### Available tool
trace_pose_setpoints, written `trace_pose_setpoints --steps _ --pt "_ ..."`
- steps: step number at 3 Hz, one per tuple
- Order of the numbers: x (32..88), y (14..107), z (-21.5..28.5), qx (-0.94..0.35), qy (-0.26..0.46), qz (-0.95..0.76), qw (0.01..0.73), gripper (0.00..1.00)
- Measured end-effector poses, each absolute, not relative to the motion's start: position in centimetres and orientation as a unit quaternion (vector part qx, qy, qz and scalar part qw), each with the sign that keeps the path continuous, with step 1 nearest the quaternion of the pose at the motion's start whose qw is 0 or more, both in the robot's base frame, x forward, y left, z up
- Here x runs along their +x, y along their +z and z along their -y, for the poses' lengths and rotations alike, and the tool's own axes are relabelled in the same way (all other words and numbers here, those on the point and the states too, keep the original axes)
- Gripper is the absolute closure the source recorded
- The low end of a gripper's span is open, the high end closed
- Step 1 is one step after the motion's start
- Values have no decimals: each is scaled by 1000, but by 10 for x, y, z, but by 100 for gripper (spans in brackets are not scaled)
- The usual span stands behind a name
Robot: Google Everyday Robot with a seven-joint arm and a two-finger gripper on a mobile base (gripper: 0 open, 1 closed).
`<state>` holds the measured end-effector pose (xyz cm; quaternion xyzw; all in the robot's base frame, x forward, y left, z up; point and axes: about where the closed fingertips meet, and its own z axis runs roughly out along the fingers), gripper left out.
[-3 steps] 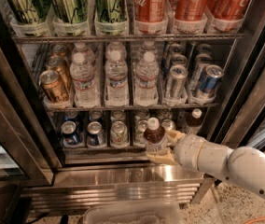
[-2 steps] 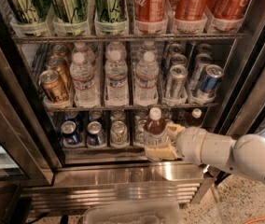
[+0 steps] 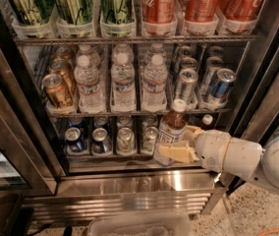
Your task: Pick blue plastic bottle from bottom shelf of fridge
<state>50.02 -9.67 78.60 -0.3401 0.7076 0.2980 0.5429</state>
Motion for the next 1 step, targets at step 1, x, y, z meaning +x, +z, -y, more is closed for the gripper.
trace_pose_setpoints --steps 1 --pt "499 786 98 -339 297 -708 544 100"
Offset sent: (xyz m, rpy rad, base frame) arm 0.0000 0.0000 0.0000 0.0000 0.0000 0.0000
